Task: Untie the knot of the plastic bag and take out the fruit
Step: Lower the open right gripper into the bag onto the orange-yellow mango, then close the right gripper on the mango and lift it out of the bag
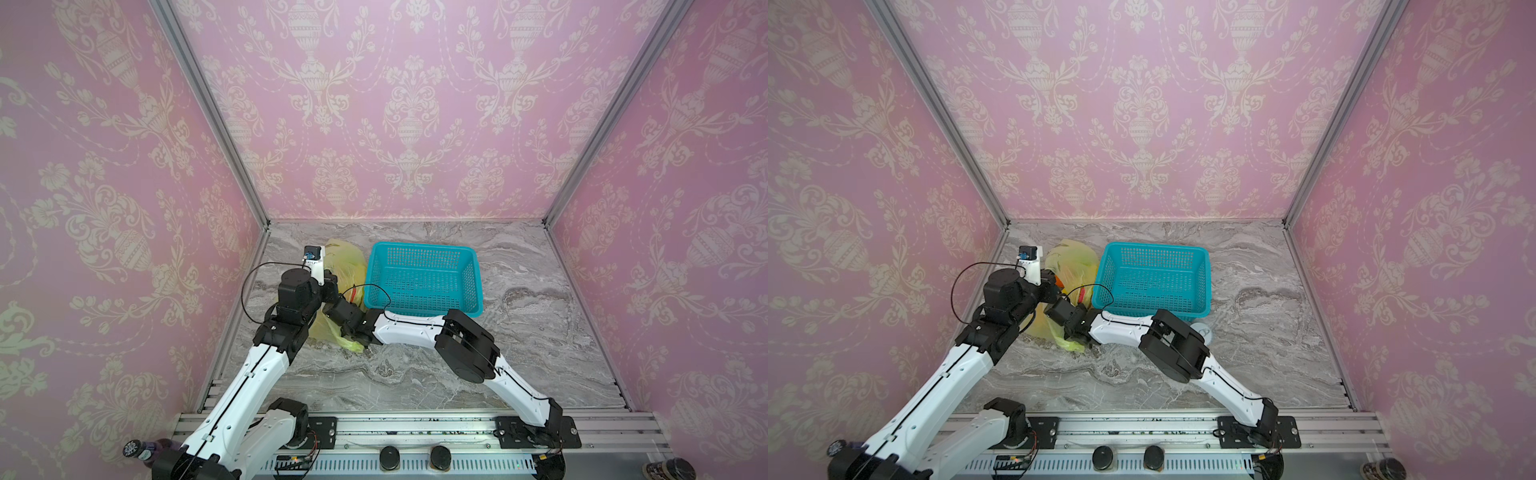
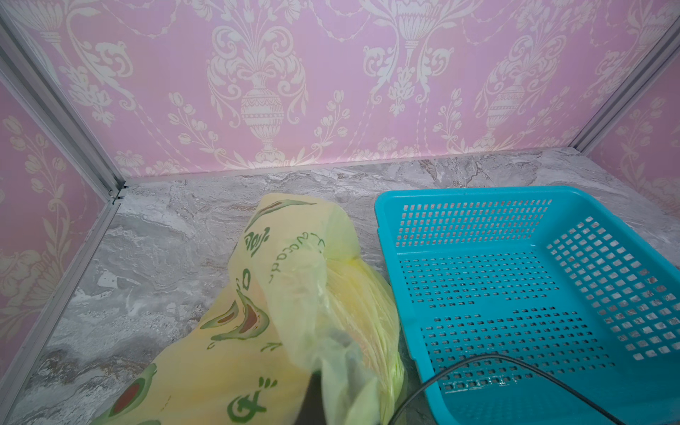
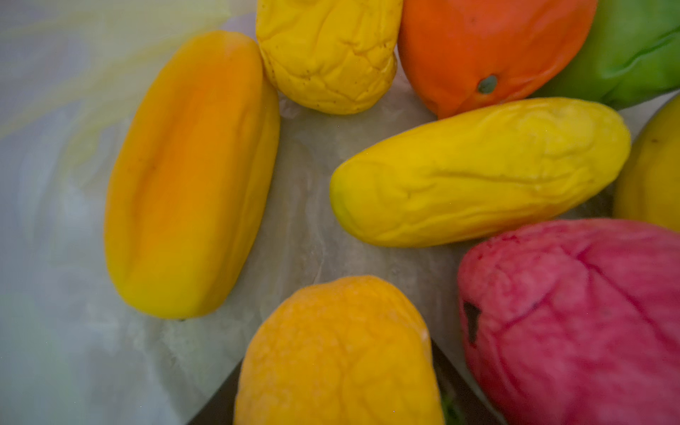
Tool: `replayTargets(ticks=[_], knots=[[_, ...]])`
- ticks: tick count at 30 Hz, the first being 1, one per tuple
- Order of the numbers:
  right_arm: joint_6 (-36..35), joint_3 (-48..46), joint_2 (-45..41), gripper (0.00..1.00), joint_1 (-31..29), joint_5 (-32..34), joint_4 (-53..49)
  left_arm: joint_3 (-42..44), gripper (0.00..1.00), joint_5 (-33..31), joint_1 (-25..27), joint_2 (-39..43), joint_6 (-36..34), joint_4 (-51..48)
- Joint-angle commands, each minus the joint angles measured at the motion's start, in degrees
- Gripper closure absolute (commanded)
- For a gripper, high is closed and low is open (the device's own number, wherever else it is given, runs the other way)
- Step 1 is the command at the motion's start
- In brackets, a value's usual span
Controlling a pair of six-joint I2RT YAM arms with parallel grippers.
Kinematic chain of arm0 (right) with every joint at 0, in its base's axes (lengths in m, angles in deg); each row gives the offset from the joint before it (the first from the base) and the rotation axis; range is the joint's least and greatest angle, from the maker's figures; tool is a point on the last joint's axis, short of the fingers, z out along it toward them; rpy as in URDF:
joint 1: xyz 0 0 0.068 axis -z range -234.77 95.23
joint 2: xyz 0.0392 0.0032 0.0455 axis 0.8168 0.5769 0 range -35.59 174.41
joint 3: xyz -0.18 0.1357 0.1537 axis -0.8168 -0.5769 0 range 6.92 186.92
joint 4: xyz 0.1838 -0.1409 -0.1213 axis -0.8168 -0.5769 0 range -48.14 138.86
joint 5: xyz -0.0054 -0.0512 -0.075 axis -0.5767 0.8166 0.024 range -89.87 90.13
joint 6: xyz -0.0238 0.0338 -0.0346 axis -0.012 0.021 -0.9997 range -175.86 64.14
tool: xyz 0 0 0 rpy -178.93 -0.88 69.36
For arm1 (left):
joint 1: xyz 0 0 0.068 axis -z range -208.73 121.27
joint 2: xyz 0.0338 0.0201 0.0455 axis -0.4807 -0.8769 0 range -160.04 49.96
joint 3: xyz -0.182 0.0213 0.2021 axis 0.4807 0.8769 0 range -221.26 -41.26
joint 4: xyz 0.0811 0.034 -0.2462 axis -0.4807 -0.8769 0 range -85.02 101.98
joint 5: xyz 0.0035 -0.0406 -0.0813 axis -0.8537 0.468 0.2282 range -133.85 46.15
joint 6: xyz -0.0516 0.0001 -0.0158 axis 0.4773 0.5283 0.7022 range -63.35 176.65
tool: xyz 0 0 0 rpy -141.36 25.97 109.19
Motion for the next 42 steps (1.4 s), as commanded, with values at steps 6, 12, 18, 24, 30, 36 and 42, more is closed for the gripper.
replayTargets(ticks=[6,12,18,24,30,36,42], knots=[[-2.1,-9.0,-12.5,0.58,-0.9,-3.0,3.0,3.1,1.00,-4.6,-0.4,-0.8,1.7,4.0],[-3.7,-18.3,-22.8,0.64,-2.8,-3.8,7.0,2.4,1.00,-5.0,-0.6,-2.8,2.4,3.6],[-3.5,-27.1,-31.5,0.68,-3.4,-3.1,8.0,0.1,1.00,-7.3,-0.6,-3.9,9.5,1.7],[-4.3,-35.2,-39.9,0.68,-3.5,-0.4,10.0,-2.9,1.00,-6.0,-0.6,-4.1,13.5,-1.3],[-6.9,-38.3,-44.7,0.70,-3.3,6.0,8.3,0.5,1.00,-8.9,-0.6,0.3,17.2,0.4],[-6.7,-44.6,-50.4,0.71,0.1,6.8,9.6,3.7,1.00,-10.5,-0.4,3.3,23.4,4.4],[-4.0,-48.8,-54.5,0.73,5.6,2.0,11.0,2.6,1.00,-17.5,-0.4,1.2,27.3,1.7]])
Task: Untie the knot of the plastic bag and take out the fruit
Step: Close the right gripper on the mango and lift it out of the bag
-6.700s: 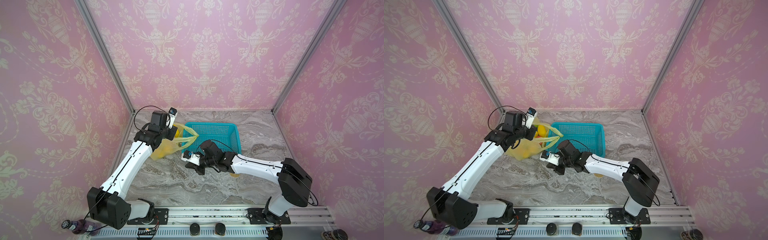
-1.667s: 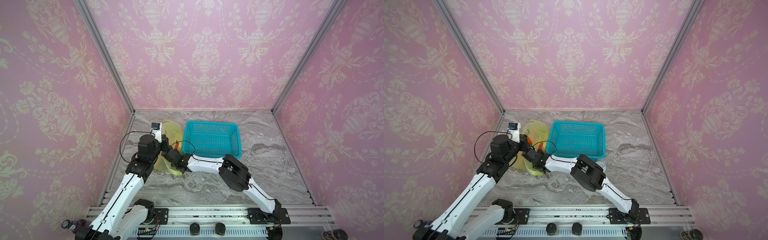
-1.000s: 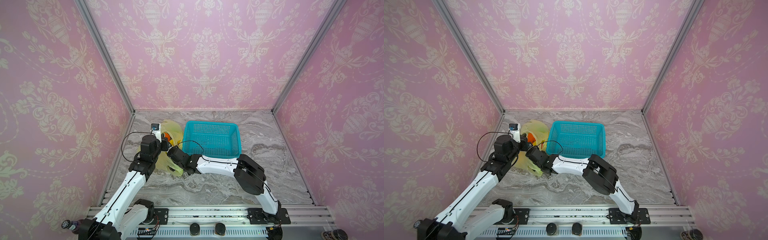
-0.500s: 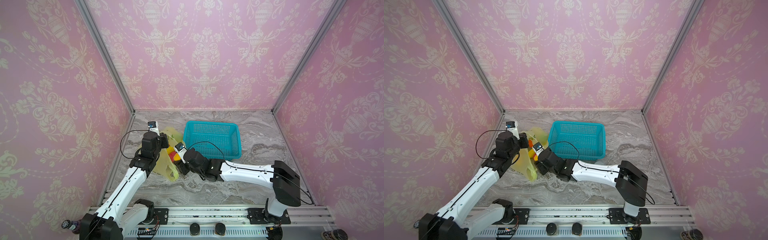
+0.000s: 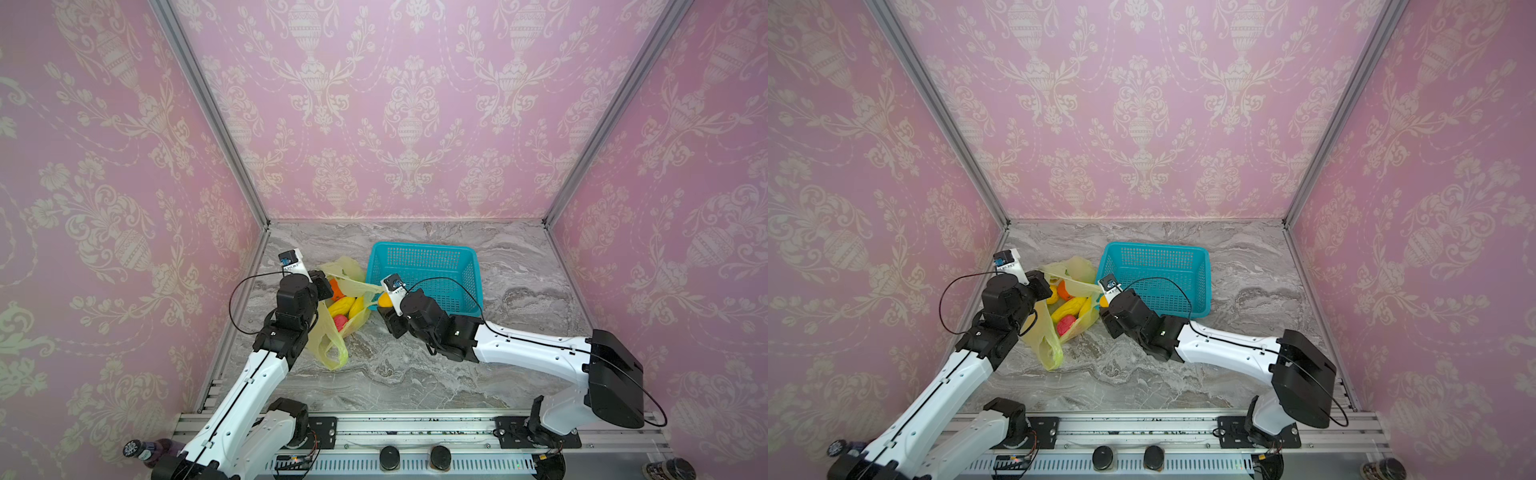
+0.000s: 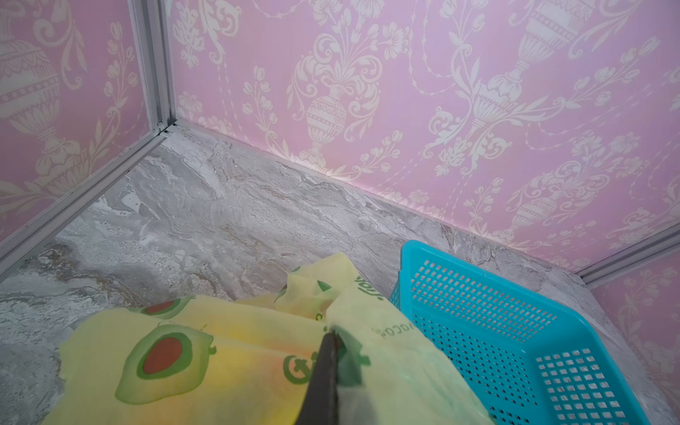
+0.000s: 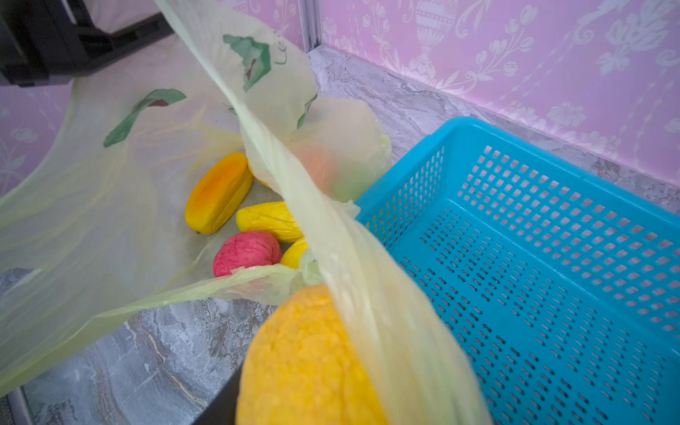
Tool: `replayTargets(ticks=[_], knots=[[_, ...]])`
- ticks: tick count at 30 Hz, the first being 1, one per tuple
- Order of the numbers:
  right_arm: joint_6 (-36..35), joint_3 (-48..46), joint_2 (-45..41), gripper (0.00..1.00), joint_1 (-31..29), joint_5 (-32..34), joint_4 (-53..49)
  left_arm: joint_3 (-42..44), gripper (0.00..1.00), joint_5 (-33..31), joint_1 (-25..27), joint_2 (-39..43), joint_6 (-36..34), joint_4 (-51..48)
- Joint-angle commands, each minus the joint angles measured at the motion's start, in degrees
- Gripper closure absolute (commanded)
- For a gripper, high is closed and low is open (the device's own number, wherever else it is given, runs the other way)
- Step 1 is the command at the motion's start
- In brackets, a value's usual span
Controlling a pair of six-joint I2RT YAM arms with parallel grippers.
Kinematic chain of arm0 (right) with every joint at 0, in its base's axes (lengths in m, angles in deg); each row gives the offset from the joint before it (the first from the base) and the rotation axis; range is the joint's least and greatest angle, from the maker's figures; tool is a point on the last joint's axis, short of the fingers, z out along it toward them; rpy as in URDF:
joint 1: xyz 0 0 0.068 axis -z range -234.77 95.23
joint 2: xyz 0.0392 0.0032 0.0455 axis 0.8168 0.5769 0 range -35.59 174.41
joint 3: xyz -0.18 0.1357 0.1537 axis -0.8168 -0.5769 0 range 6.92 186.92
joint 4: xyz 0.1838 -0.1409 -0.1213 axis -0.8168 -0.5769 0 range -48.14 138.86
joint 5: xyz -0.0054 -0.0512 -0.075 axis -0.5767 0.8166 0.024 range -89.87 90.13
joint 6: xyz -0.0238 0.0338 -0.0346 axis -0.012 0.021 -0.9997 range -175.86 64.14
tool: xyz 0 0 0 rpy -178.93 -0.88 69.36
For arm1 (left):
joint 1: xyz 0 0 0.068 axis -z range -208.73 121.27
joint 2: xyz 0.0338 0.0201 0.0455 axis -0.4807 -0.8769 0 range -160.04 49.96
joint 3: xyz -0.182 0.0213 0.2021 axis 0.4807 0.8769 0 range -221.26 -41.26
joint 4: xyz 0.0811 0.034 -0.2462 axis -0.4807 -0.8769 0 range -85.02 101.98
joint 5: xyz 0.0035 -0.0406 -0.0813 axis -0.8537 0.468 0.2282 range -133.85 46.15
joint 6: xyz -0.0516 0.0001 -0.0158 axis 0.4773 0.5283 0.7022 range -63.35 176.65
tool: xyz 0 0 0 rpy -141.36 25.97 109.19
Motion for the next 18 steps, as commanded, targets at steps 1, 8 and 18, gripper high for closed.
replayTargets(ticks=[1,8,18], knots=[[2.4,-3.0,-3.0,0.73,3.2,-2.1,0.9,-0.4,1.00,-7.2,-0.3,-1.1,5.3,-0.9],[5.1,-4.6,-4.2,0.75,9.9,-3.3,-0.3,0.4,1.00,-9.4,-0.4,-3.1,4.9,2.1],[4.5,-4.2,-0.2,0.80,14.7,-14.4,0.6,-3.6,1.00,-16.4,-0.5,-5.0,1.4,-2.3]])
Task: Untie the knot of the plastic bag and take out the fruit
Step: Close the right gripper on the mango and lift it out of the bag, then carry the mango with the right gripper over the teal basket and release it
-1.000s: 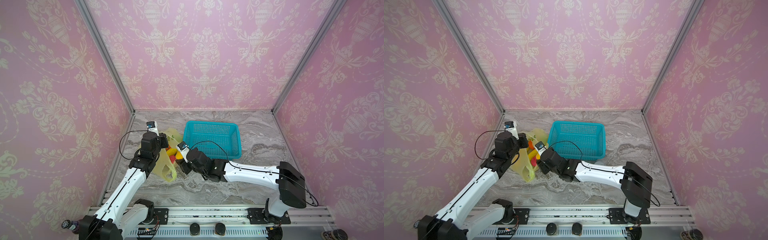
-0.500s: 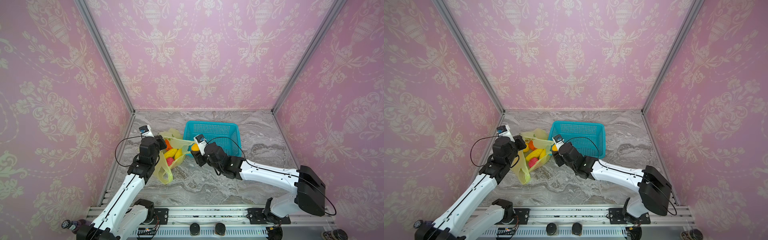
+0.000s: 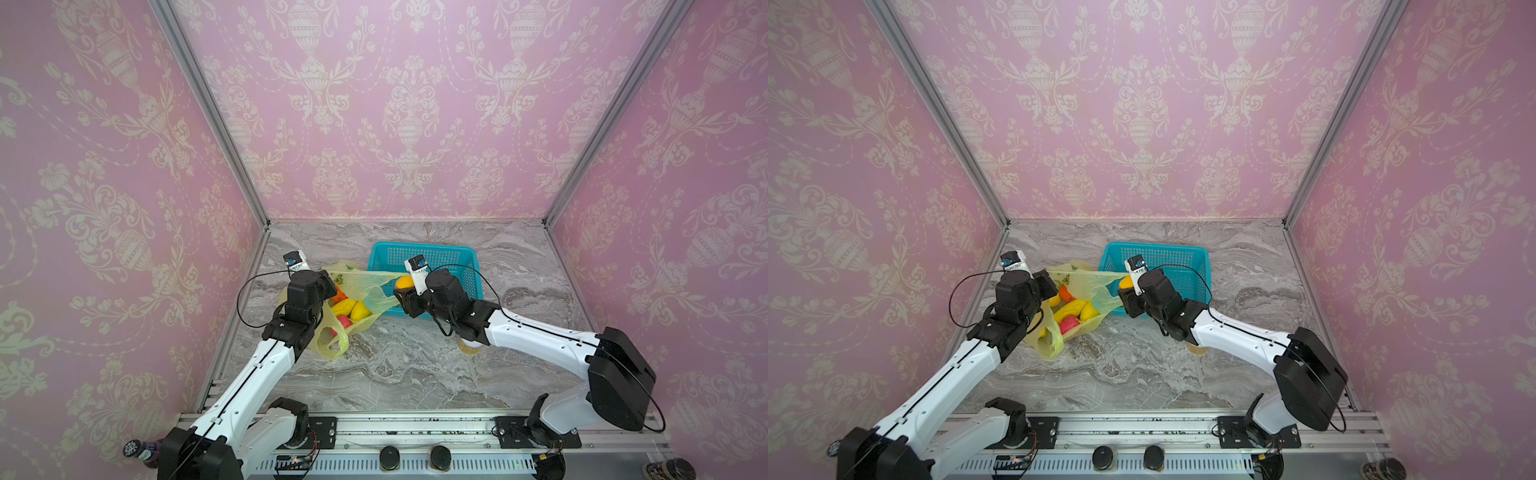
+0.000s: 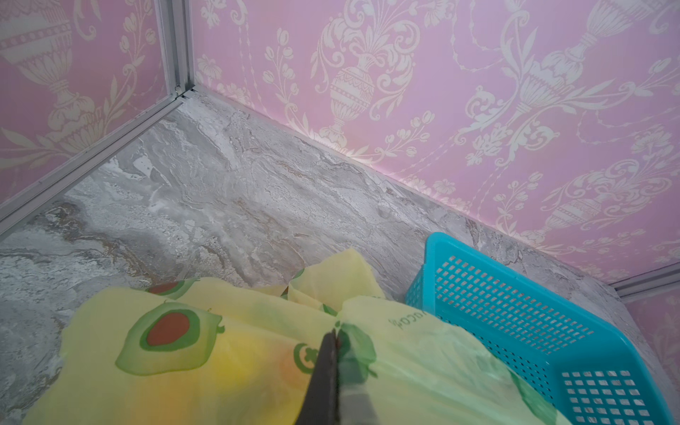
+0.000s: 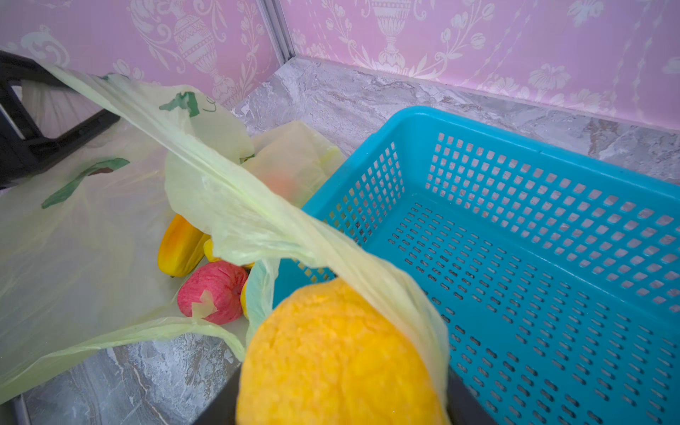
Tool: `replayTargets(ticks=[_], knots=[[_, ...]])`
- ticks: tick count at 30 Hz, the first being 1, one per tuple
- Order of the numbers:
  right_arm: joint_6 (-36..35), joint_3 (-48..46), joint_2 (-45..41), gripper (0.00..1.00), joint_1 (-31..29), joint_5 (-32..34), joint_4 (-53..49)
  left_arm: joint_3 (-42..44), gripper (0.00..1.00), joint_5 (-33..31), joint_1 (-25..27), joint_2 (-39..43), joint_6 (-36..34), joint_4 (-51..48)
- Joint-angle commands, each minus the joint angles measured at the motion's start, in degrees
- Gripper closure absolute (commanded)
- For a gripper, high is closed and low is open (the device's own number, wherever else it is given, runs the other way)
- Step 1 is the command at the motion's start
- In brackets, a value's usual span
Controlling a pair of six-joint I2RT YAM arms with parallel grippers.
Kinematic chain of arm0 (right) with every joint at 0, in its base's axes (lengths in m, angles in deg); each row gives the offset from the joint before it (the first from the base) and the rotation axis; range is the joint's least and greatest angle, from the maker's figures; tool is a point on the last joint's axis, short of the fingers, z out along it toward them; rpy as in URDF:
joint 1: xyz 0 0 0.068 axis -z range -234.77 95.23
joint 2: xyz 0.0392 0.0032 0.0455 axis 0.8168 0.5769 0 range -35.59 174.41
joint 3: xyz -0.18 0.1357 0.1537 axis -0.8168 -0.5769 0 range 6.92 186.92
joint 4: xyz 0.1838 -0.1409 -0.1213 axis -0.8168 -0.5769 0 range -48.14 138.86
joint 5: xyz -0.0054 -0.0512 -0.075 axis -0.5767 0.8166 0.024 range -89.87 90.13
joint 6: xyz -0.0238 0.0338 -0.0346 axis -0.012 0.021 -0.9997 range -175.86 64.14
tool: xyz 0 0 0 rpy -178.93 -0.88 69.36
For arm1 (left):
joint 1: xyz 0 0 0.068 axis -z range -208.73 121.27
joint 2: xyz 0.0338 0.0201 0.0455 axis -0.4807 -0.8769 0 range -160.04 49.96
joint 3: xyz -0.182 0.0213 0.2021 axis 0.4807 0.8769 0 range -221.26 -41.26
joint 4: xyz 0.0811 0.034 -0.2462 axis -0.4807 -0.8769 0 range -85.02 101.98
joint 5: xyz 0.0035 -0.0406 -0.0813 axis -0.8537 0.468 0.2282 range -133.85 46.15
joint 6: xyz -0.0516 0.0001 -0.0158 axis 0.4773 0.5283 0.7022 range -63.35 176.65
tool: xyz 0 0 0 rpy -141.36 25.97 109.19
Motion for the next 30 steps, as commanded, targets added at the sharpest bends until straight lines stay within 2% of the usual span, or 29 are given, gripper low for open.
replayTargets(ticks=[1,3,6,9,13,17,20,25,27,30], knots=[[1.2,-1.2,0.3,0.79,2.3,-4.0,-1.1,-2.9,1.00,-10.0,-1.7,0.6,-3.3,-2.4],[0.8,0.2,1.3,0.79,1.2,-7.6,-0.1,-6.9,1.00,-6.4,-1.7,0.5,-6.0,-6.0],[-1.1,5.9,5.4,0.82,-2.6,-9.5,-1.6,-8.0,1.00,-5.7,-1.7,0.5,-4.6,-7.0],[-2.5,14.4,10.6,0.84,-6.1,-10.3,-3.5,-8.2,1.00,-8.6,-1.8,1.6,-3.8,-5.5],[-2.3,22.3,16.6,0.81,-6.8,-15.1,-3.6,-15.7,1.00,-16.3,-1.8,0.3,-7.4,-12.4],[-3.3,25.9,19.0,0.80,-6.8,-17.8,-2.8,-14.3,1.00,-20.2,-1.9,-1.0,-7.5,-10.1],[-4.7,24.6,18.6,0.79,-6.8,-20.4,-0.8,-14.1,1.00,-22.7,-1.8,-1.2,-7.4,-9.5],[-5.0,15.2,12.9,0.69,-6.3,-21.9,7.5,-13.3,1.00,-27.1,-1.8,-1.2,-6.7,-10.1],[-3.5,11.4,10.6,0.68,-5.3,-20.7,10.9,-12.9,1.00,-25.8,-1.9,-2.0,-6.6,-9.9],[2.1,4.0,9.4,0.66,-1.2,-19.1,16.2,-12.7,1.00,-20.7,-1.7,-4.9,-6.7,-8.1]])
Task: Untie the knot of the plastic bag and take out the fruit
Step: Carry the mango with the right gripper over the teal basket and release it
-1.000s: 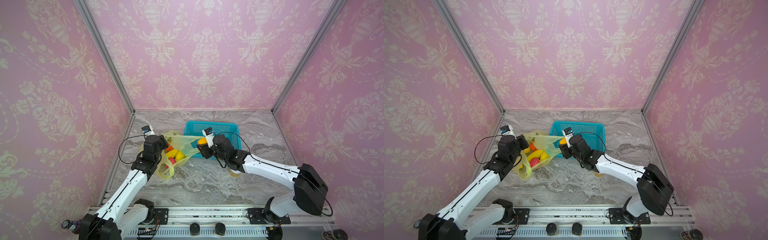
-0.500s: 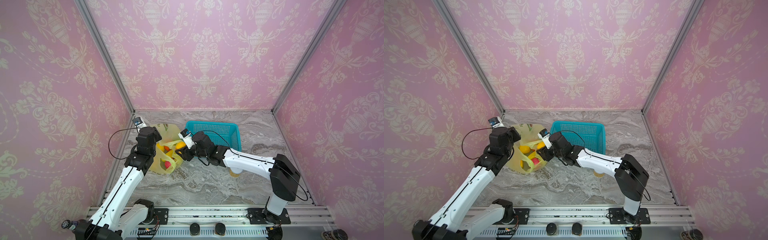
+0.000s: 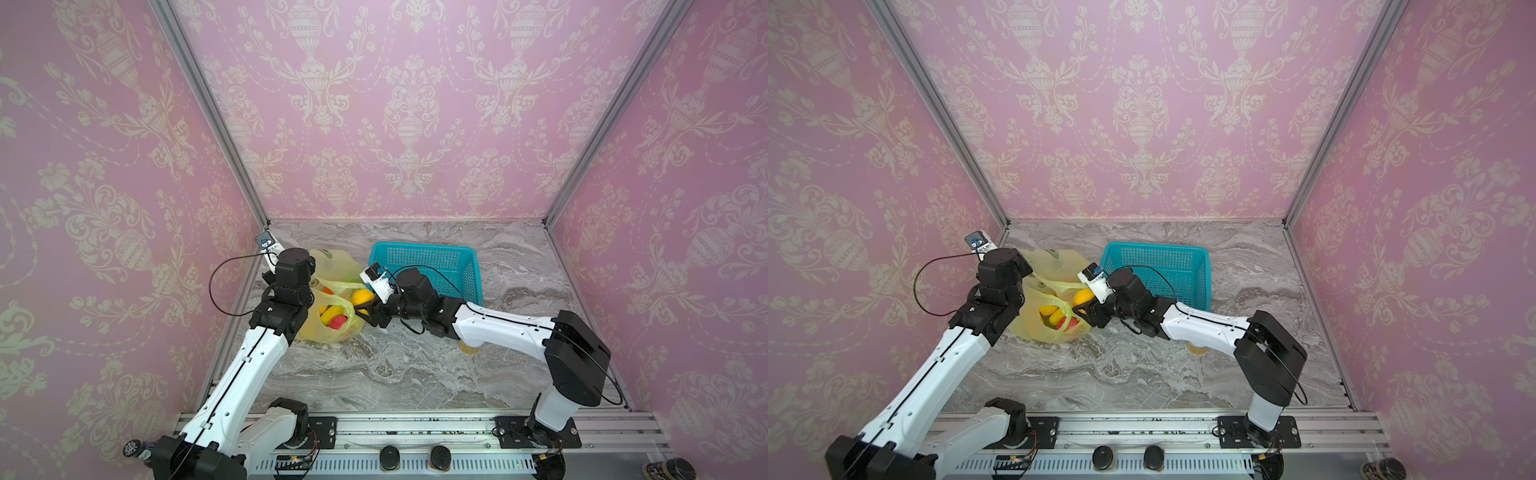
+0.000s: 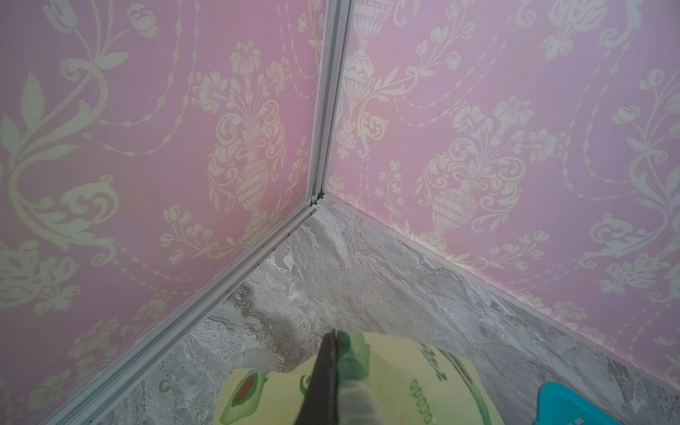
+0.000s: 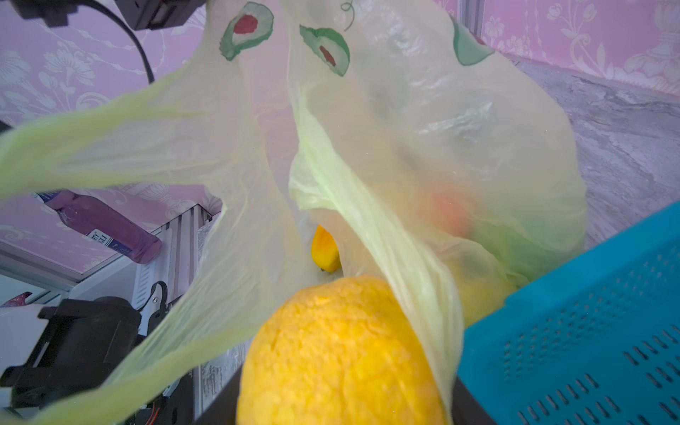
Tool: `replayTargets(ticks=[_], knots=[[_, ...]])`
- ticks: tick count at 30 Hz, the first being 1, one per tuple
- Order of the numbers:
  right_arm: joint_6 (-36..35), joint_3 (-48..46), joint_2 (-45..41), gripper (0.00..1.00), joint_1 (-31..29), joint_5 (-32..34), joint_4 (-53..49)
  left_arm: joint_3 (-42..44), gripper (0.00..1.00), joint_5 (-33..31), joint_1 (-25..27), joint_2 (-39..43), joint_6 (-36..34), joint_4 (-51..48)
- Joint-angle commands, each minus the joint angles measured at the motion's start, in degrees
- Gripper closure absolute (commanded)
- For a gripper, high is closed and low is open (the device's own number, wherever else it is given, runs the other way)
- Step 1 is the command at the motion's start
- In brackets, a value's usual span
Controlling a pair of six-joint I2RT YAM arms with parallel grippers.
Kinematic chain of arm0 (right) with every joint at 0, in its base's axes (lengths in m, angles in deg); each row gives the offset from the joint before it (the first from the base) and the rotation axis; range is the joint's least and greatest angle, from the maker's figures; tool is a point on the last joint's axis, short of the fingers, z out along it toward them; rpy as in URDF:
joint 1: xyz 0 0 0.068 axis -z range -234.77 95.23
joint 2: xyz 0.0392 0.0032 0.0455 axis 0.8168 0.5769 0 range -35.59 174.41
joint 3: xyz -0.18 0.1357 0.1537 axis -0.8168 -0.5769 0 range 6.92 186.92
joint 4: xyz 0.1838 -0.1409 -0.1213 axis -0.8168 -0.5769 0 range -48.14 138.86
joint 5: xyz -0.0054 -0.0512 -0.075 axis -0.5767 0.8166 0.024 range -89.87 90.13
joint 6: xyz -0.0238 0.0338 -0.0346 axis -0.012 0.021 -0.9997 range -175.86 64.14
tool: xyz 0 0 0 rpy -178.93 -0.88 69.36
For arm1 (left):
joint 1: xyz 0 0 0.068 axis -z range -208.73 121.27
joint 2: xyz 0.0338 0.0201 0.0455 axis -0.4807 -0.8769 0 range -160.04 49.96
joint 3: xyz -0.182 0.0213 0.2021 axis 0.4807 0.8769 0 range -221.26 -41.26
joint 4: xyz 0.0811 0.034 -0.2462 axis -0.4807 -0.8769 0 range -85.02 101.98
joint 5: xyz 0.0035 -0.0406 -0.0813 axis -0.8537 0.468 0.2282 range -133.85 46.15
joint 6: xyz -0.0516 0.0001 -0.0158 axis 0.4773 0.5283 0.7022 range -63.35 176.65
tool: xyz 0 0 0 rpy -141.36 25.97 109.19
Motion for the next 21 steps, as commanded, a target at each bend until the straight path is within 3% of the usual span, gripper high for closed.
replayTargets(ticks=[1,7,14,21], knots=[[5.4,-4.2,-1.1,0.64,4.6,1.9,7.2,1.2,1.00,3.3,-0.3,-3.5,-0.9,1.3],[2.1,-0.4,2.9,0.66,5.5,15.8,-3.6,-1.1,1.00,8.6,0.2,-9.8,-1.5,3.2],[2.3,7.6,9.5,0.50,6.3,23.5,-11.6,-3.2,1.00,8.1,1.2,-15.5,-2.2,3.9],[4.1,15.7,16.1,0.31,6.2,24.8,-17.6,-3.3,1.00,7.4,2.5,-16.5,-3.8,5.0]])
